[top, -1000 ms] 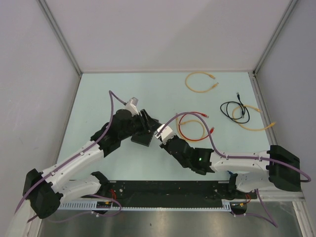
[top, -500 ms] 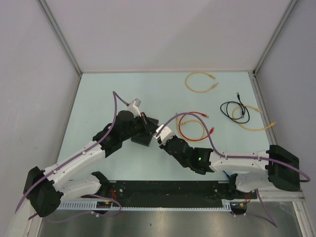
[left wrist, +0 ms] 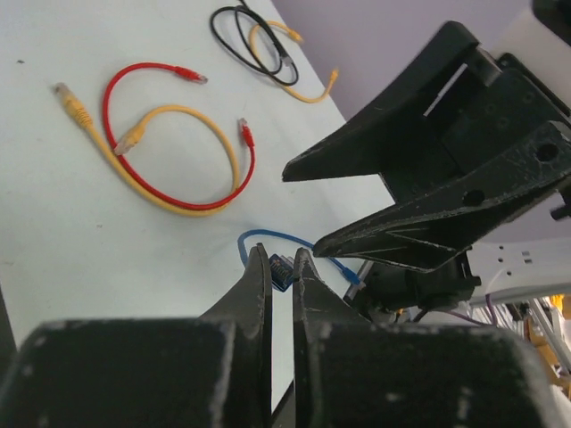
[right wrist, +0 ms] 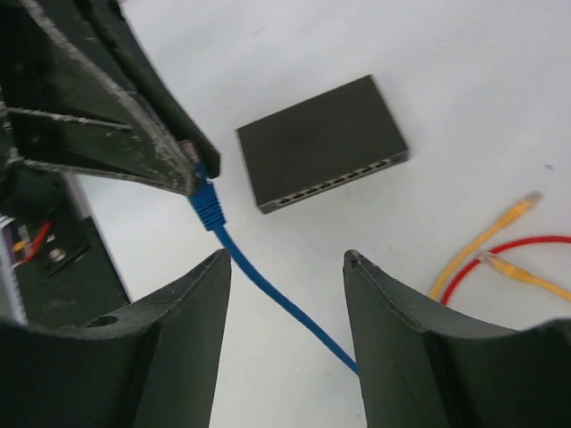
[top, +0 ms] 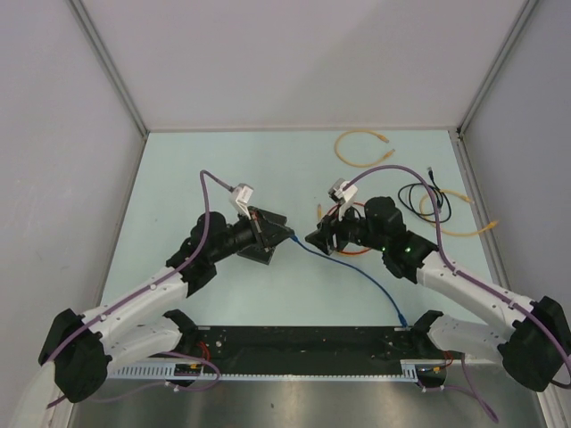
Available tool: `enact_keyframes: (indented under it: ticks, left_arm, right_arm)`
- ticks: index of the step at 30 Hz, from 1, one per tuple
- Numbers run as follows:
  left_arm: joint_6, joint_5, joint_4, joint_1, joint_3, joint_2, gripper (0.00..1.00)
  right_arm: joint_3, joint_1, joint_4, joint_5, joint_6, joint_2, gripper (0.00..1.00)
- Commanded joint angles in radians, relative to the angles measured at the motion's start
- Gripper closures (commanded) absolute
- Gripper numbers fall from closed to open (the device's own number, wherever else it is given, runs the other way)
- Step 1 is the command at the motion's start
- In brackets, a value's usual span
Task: Insert the plug into the switch port
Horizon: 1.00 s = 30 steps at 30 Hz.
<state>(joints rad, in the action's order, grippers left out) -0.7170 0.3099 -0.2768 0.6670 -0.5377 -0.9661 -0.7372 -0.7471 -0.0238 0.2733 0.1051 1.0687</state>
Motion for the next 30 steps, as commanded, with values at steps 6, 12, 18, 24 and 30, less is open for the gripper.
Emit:
enact_keyframes:
  ticks: [6, 12, 18, 24, 30]
  left_arm:
    - [0.016, 0.129, -0.257, -0.004, 0.019, 0.009, 1.0]
    - [0.004, 0.141, -0.279, -0.004, 0.025, 0.001, 1.0]
    - [-0.002, 0.133, -0.271, -0.004, 0.031, -0.002, 1.0]
    - [-0.009, 0.132, -0.249, -0.004, 0.025, -0.008, 1.0]
    - [-0.018, 0.138, -0.246, -0.004, 0.028, -0.011, 1.0]
  right_arm:
    - [-0.03, 0.068, -0.175, 0.417, 0.047, 0.056, 0.42]
    - [-0.03, 0.066, -0.258, 0.443, 0.08, 0.091, 0.45]
    - [-0.03, 0.072, -0.281, 0.437, 0.087, 0.08, 0.51]
    - [-0.03, 0.074, -0.286, 0.428, 0.09, 0.077, 0.59]
    - [-0.03, 0.071, -0.297, 0.422, 0.087, 0.079, 0.77]
